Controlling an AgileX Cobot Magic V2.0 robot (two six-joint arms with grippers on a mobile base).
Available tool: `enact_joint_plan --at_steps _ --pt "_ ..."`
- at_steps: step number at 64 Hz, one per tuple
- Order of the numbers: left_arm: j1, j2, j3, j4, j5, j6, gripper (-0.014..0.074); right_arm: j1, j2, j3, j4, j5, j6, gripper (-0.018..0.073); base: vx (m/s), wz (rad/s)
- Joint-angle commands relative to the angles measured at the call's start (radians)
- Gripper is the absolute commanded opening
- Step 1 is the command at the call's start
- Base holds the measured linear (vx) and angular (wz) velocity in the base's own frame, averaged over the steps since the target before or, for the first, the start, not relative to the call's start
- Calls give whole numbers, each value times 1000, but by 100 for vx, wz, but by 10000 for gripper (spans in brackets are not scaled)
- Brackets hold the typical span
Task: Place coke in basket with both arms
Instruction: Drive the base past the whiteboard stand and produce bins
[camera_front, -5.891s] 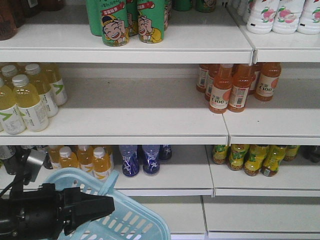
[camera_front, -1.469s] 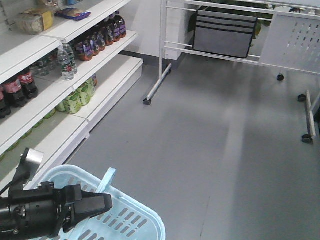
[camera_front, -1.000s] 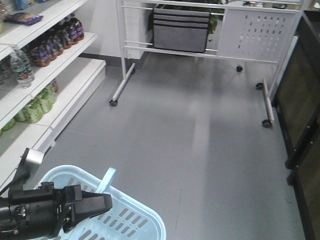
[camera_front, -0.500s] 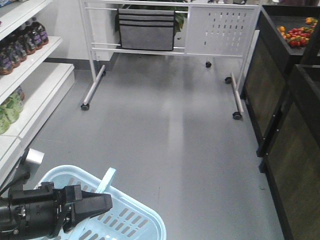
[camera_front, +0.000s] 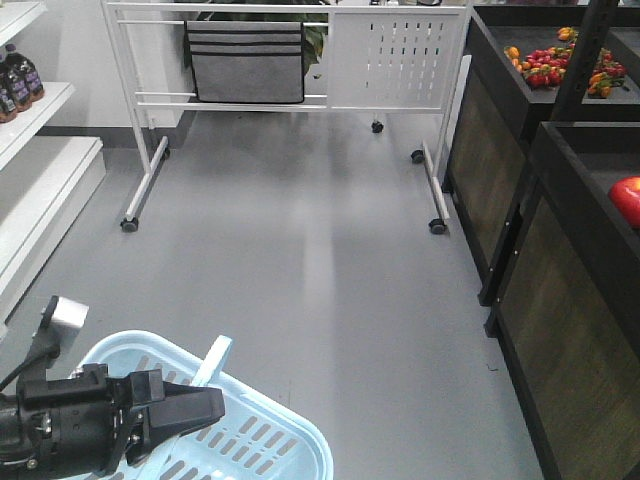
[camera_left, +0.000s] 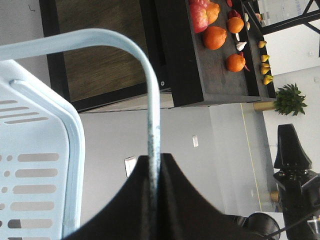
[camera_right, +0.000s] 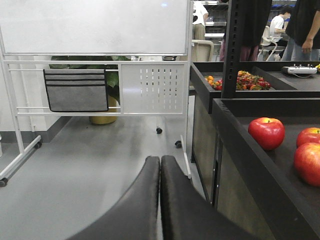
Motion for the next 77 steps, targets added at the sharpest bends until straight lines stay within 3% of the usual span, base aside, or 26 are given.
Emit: enact_joint_plan --at_steps 1,77 --pt "-4 -23 -26 -99 44 5 -6 0 -13 8 -4 -71 -10 -10 6 -9" --pt "-4 -23 -26 -99 44 5 -6 0 -13 8 -4 -71 -10 -10 13 -3"
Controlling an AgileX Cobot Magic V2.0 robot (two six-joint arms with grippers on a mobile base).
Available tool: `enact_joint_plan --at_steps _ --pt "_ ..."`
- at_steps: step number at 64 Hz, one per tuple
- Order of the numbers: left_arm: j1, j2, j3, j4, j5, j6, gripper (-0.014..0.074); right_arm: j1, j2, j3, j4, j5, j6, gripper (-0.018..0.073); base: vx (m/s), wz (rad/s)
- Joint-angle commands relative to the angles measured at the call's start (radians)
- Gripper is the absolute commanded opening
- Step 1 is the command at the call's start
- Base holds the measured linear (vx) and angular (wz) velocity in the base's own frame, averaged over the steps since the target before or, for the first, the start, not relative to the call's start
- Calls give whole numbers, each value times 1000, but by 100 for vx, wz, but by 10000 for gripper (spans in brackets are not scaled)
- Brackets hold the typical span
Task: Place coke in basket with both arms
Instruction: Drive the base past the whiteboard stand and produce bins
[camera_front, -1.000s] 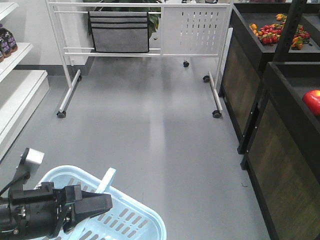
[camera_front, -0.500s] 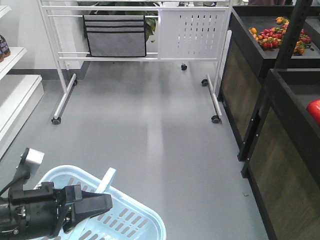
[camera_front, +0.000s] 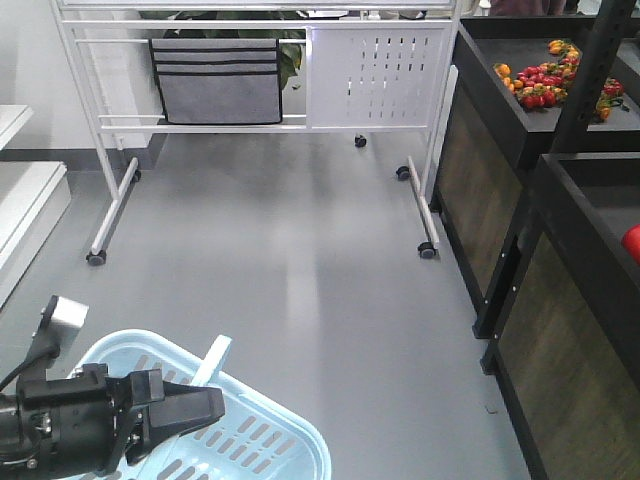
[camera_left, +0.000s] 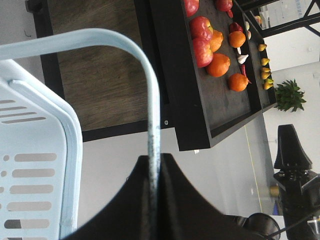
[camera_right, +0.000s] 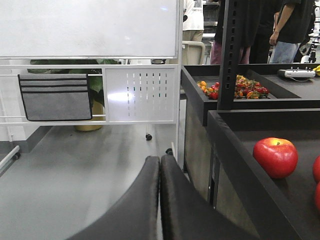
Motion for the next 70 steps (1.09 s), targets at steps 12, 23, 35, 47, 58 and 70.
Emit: enact_joint_plan --at_steps 12,23,35,47,58,70 --pt "-4 -23 -26 -99 44 5 -6 0 -13 8 -4 -71 -10 -10 14 -7" --pt "-4 -23 -26 -99 44 5 -6 0 -13 8 -4 -71 -10 -10 15 -6" --pt "-4 -23 -26 -99 44 5 -6 0 -13 8 -4 -71 -10 -10 16 -2" --pt "-4 -23 -26 -99 44 5 -6 0 -13 8 -4 -71 -10 -10 16 0" --pt "-4 -23 -26 -99 44 5 -6 0 -13 8 -4 -71 -10 -10 15 0" --pt "-4 -23 -26 -99 44 5 -6 0 -13 8 -4 -71 -10 -10 15 1"
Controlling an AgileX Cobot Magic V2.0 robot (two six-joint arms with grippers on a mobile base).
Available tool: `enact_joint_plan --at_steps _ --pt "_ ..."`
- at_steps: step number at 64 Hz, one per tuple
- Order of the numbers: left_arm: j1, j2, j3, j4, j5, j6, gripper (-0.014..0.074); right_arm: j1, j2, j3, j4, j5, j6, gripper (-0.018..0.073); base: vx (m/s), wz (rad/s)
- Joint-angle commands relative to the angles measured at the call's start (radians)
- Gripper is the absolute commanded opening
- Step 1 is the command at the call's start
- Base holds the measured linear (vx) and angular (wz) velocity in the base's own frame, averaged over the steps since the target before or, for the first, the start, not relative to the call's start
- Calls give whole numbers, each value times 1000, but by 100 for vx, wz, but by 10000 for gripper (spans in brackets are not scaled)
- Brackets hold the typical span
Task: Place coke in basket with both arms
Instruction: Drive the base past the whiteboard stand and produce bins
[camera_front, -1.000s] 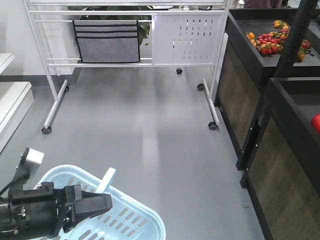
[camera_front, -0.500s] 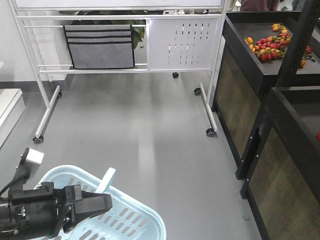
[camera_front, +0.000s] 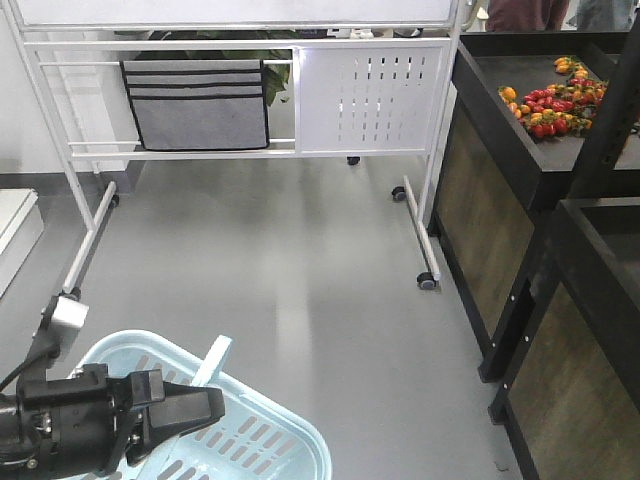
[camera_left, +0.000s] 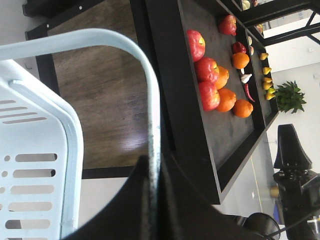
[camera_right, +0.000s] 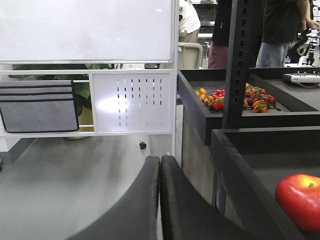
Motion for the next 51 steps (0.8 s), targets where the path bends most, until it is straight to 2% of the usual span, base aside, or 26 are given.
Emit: enact_joint_plan --at_steps 1,51 --pt "-4 -23 -26 -99 44 5 -6 0 -13 8 -4 -71 -10 -10 16 1" --pt "-4 -23 -26 -99 44 5 -6 0 -13 8 -4 -71 -10 -10 16 1"
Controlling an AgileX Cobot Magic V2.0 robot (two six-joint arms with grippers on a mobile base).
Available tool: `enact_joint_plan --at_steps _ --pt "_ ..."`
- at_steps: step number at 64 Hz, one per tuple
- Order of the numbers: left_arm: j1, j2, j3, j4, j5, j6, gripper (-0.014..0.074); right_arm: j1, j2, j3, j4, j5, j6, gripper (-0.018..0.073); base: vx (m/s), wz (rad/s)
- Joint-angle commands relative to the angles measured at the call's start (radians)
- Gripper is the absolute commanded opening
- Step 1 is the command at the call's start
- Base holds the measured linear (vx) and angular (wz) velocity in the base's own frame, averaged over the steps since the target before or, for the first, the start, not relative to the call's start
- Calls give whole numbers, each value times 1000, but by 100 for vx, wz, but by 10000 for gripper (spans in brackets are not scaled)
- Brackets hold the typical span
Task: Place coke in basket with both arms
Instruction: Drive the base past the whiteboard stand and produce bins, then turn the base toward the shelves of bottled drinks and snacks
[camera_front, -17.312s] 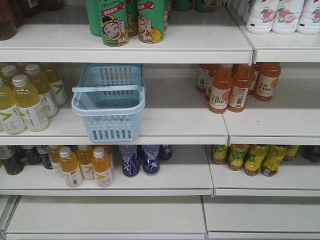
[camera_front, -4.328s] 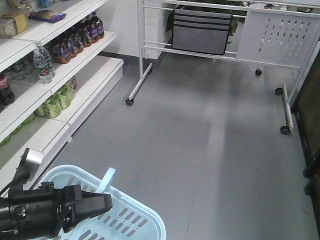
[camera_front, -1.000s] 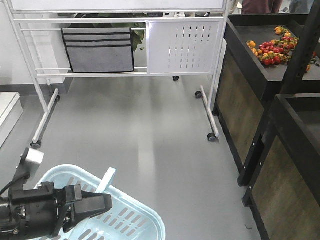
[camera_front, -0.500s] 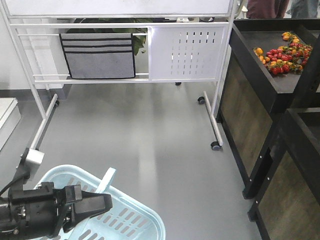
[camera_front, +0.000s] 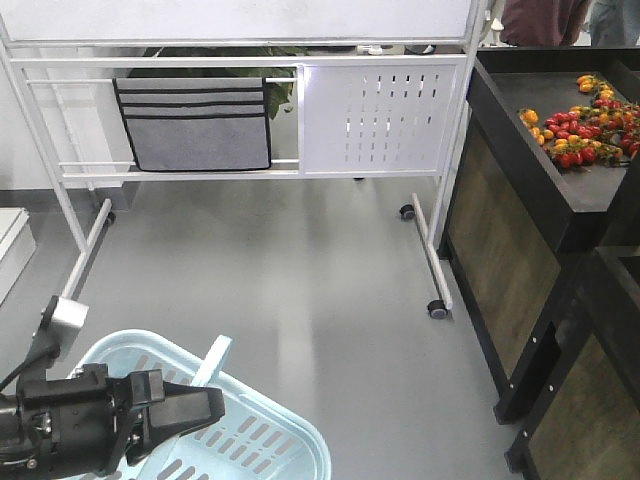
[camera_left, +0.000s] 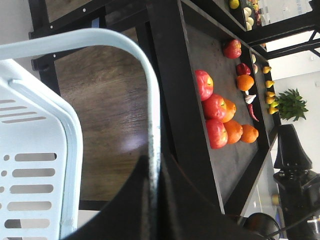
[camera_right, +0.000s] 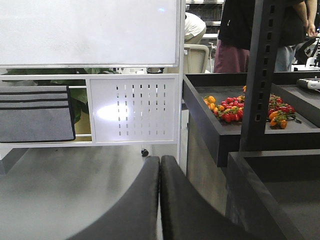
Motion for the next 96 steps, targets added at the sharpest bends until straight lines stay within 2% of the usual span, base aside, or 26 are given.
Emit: enact_joint_plan --at_steps 1,96 --pt "-4 -23 -26 -99 44 5 -6 0 -13 8 -4 -71 -10 -10 16 1" --pt "-4 -23 -26 -99 44 5 -6 0 -13 8 -4 -71 -10 -10 15 9"
